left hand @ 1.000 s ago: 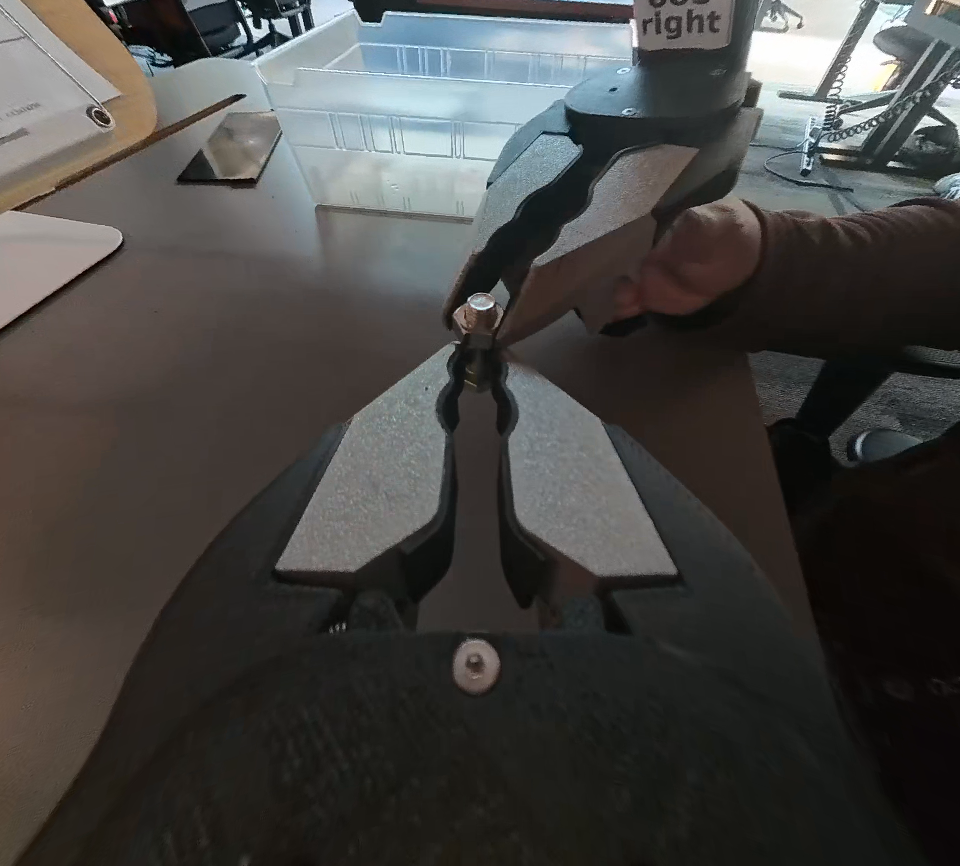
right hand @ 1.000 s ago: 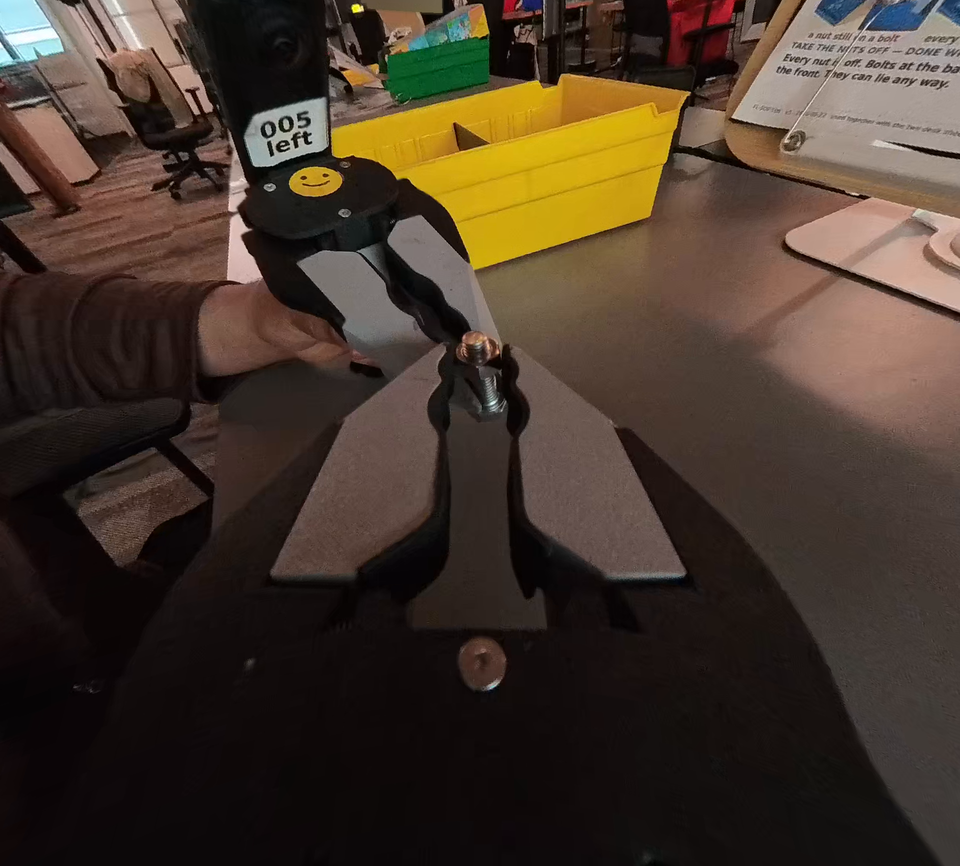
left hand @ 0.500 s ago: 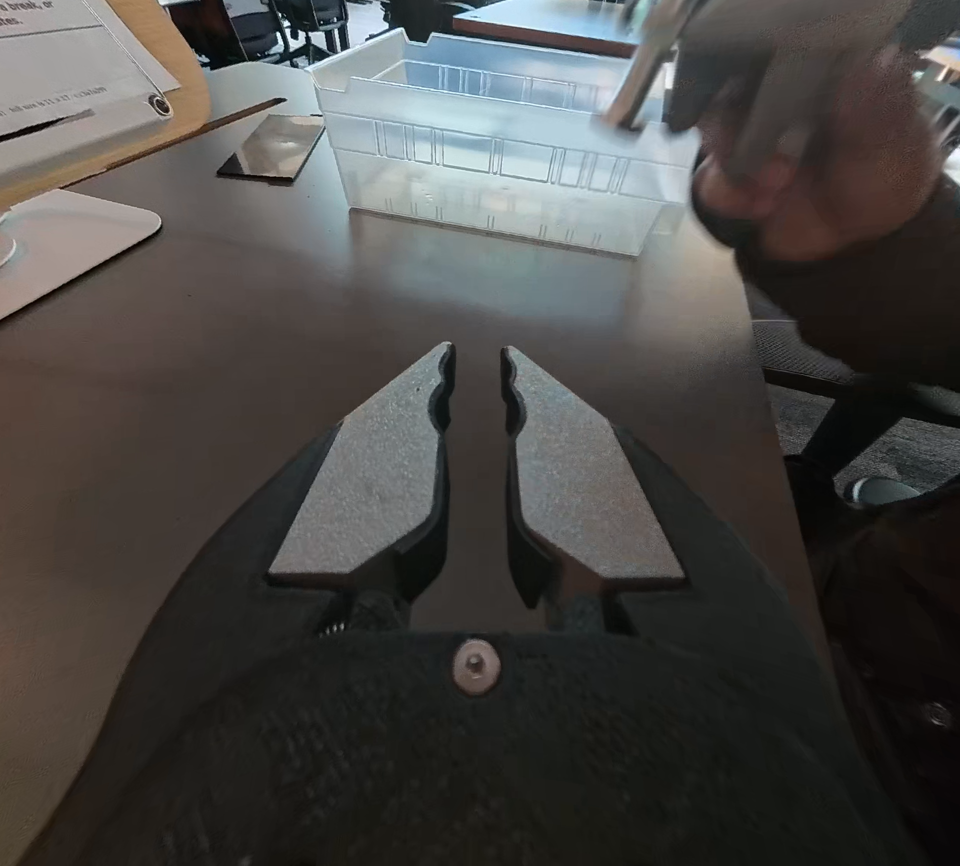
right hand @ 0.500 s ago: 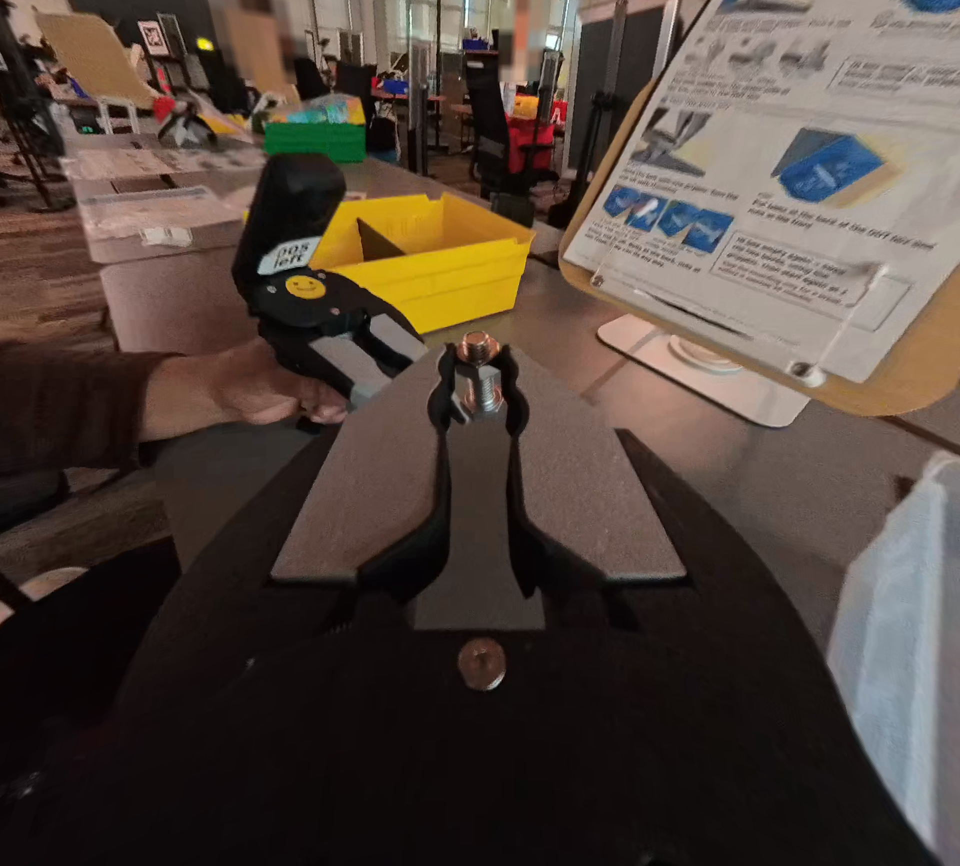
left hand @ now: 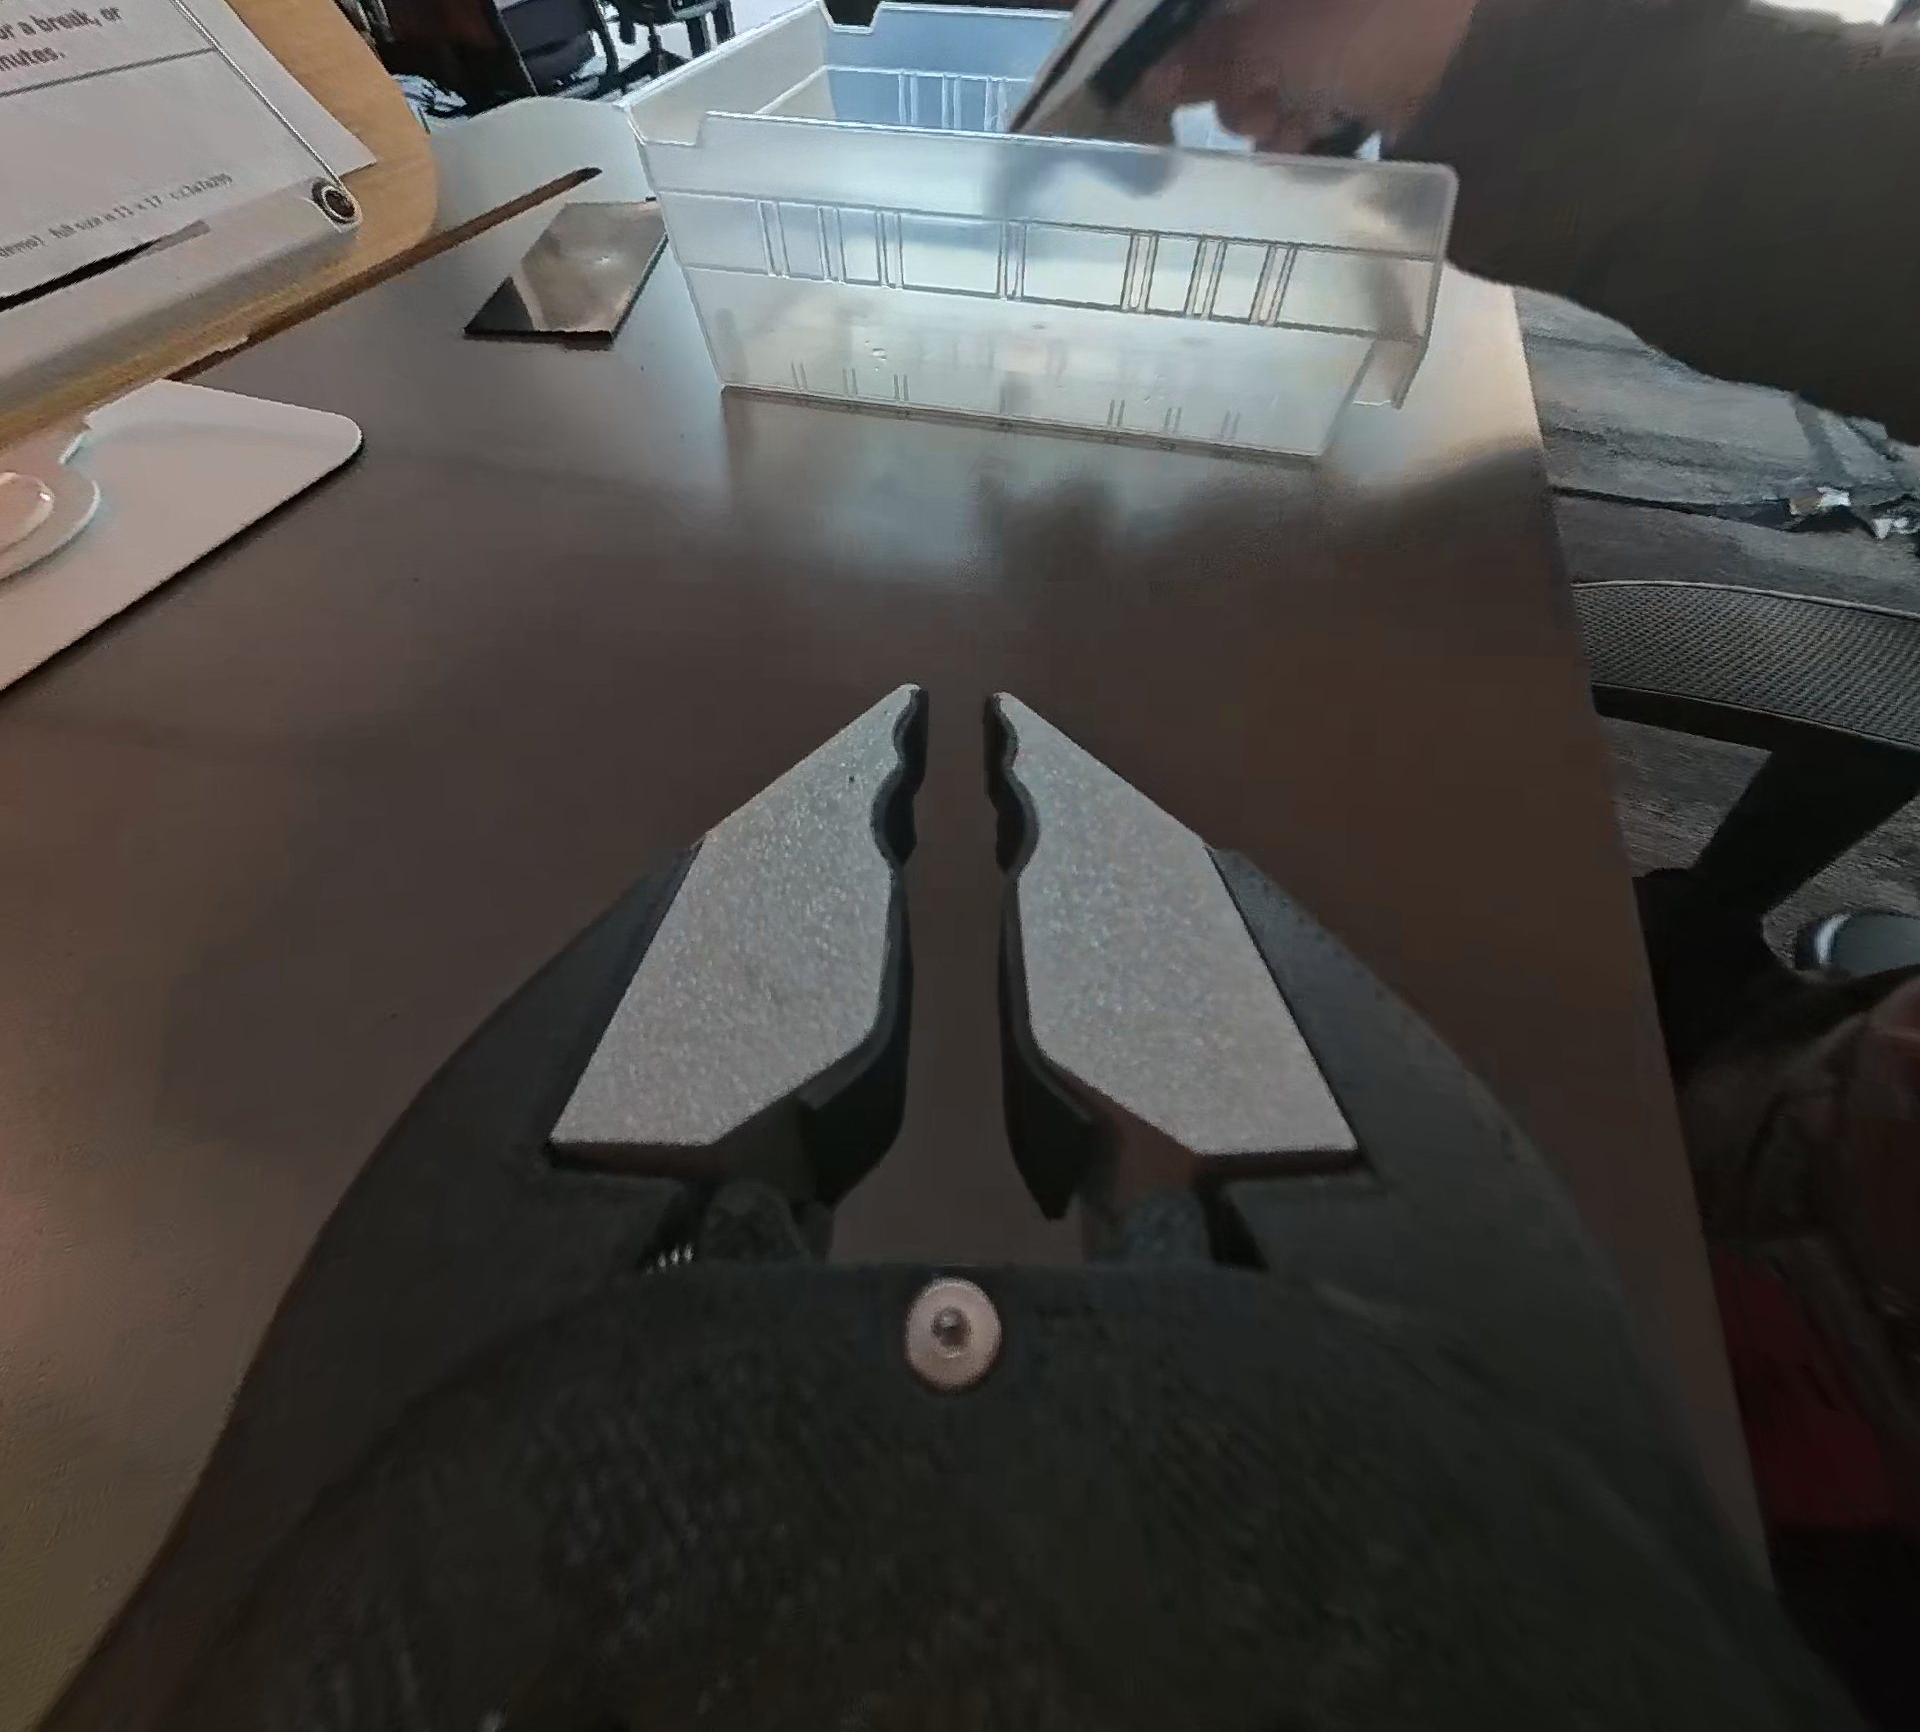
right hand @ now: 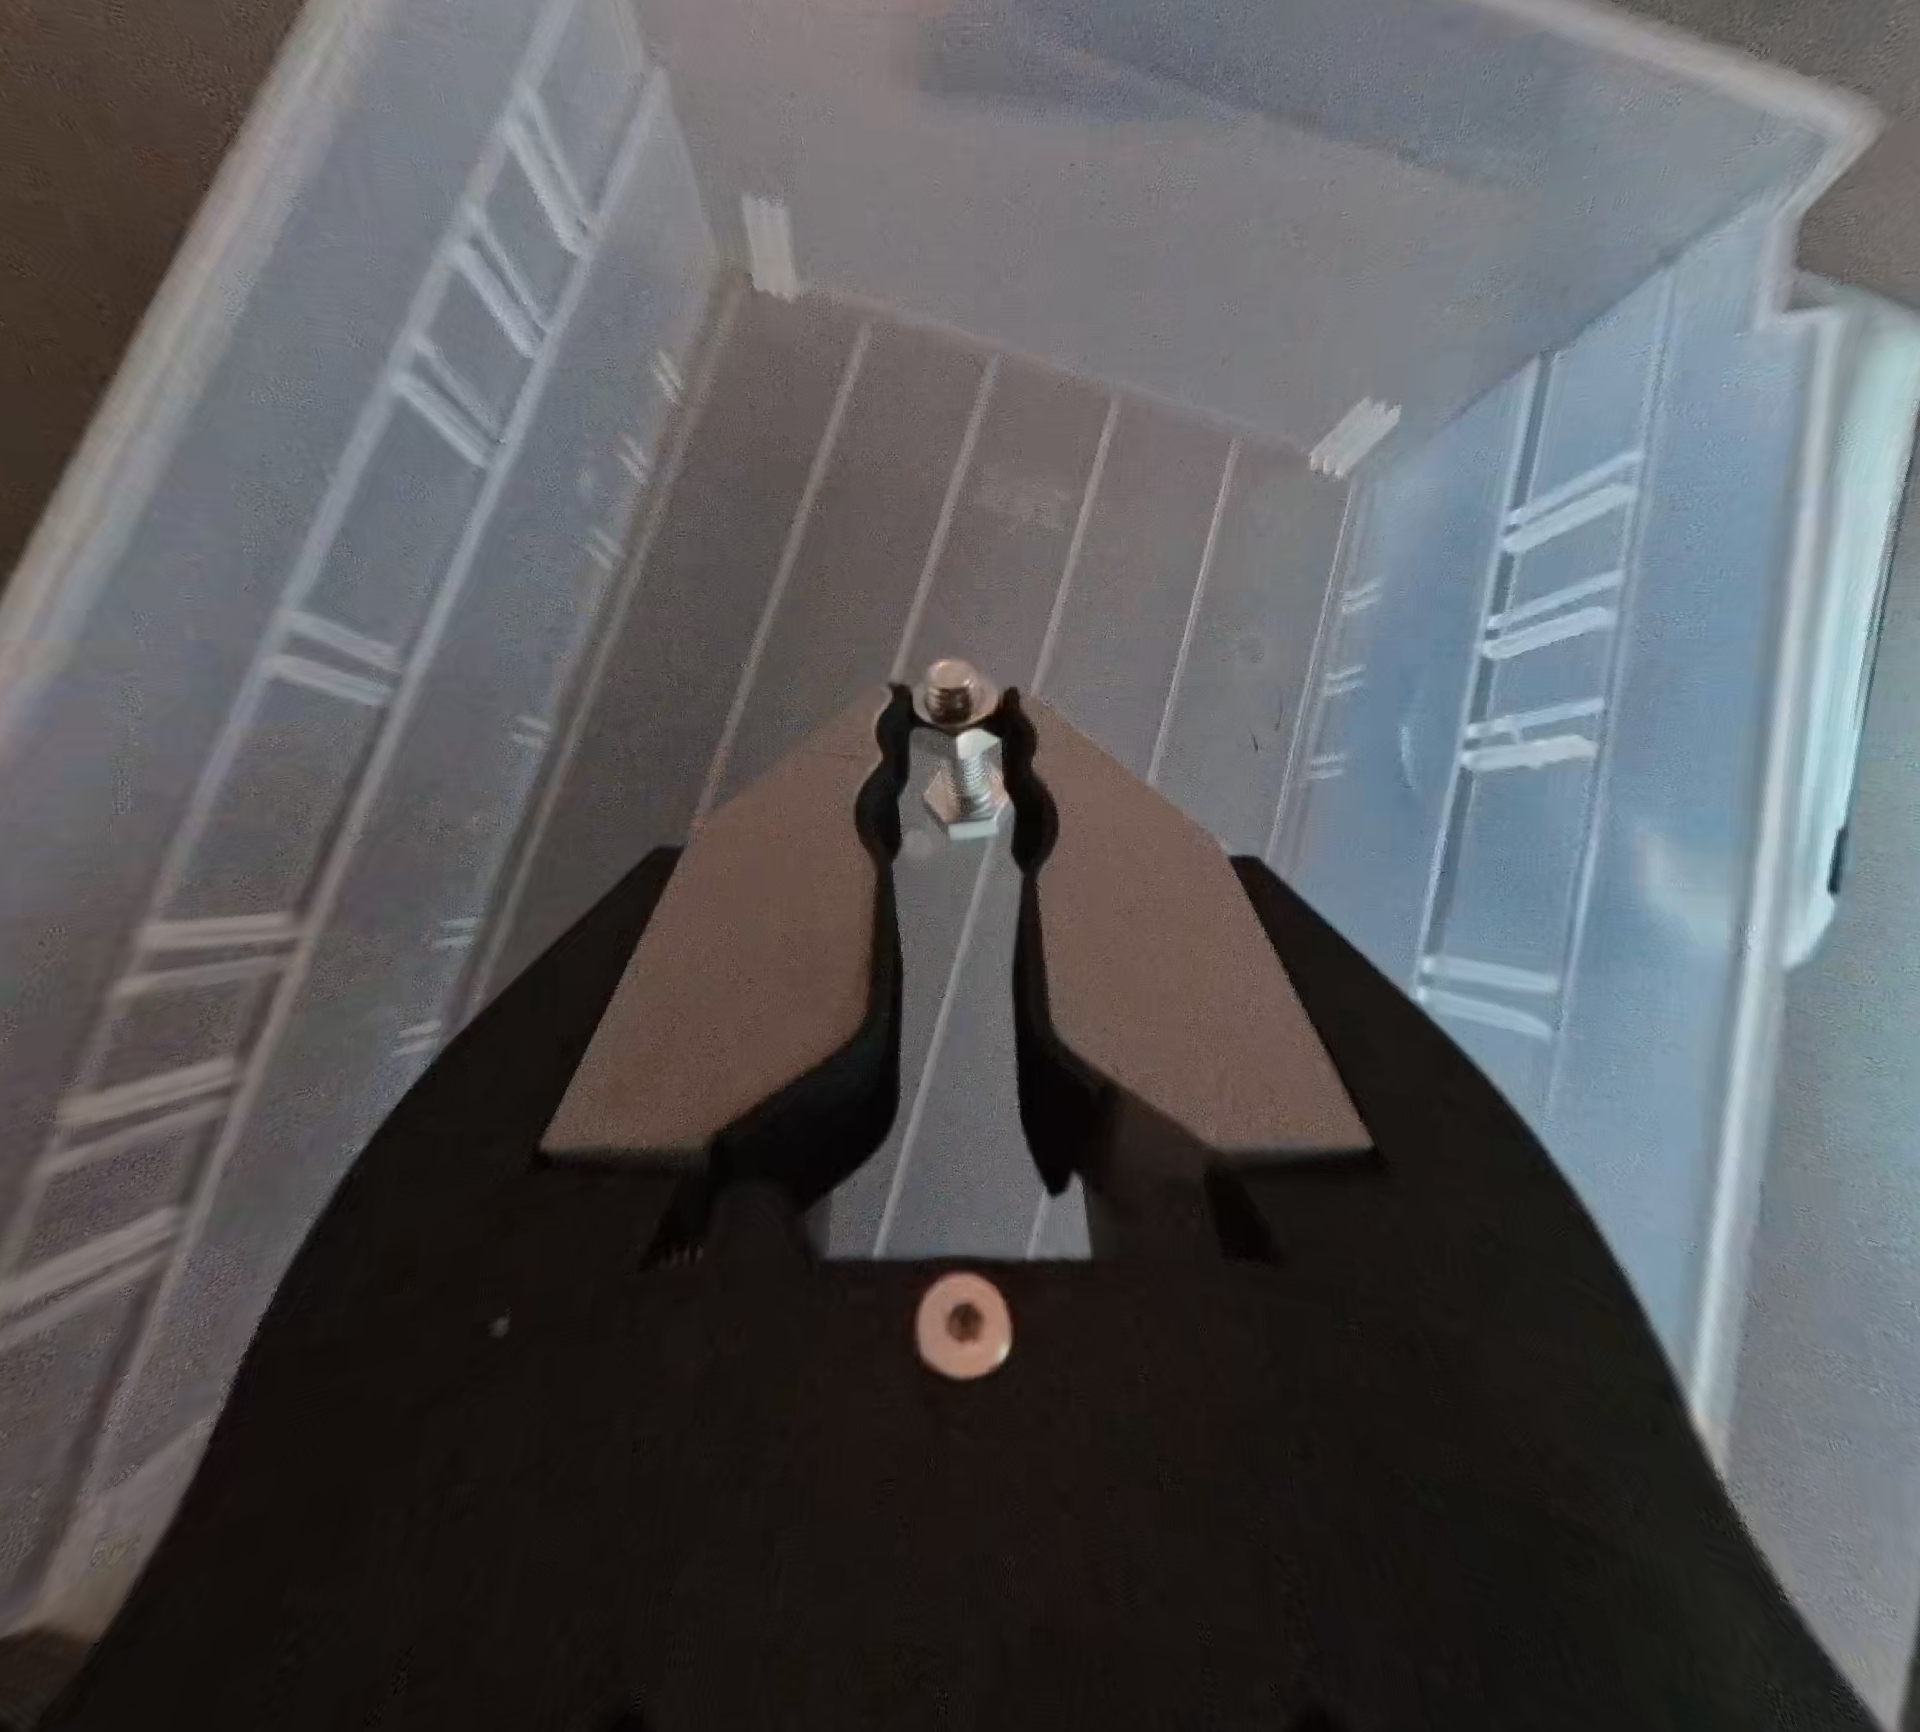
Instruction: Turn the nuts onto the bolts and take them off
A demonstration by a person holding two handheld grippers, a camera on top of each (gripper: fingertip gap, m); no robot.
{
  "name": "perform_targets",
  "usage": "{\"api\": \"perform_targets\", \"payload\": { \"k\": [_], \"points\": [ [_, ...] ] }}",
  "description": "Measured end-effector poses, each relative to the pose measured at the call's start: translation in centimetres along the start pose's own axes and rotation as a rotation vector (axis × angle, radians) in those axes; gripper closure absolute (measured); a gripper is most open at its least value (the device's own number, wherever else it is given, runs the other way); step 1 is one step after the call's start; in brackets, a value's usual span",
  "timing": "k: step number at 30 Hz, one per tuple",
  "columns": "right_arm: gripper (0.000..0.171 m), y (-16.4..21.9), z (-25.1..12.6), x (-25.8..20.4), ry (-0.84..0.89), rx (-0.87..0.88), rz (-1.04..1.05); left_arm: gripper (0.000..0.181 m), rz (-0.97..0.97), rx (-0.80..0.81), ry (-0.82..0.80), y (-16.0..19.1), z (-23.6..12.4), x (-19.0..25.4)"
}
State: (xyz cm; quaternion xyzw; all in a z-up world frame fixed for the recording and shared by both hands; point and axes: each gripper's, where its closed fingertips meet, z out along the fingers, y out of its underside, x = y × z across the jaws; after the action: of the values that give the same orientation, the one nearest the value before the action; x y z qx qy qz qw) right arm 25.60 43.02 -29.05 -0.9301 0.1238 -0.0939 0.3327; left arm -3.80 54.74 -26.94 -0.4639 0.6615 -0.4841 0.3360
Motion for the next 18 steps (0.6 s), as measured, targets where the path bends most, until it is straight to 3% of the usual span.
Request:
{"api": "perform_targets", "payload": {
  "k": [2,9,14,18],
  "points": [
    [0.157,1.3,2.6,1.3,0.028,-0.101,0.009,0.173,0.009,0.002,-0.002,0.0,-0.1,0.1],
    [0.157,-0.5,6.2,2.6,0.017,-0.188,0.032,0.172,0.021,-0.029,0.005,0.4,0.2,0.3],
    [0.144,-6.1,1.8,0.5,0.016,-0.026,-0.017,0.172,0.062,-0.063,0.0,0.8,0.5,0.7],
    [0.139,-10.7,-3.9,-6.2,-0.117,0.174,-0.068,0.172,0.087,-0.101,-0.012,1.3,0.8,0.8]
  ]
}}
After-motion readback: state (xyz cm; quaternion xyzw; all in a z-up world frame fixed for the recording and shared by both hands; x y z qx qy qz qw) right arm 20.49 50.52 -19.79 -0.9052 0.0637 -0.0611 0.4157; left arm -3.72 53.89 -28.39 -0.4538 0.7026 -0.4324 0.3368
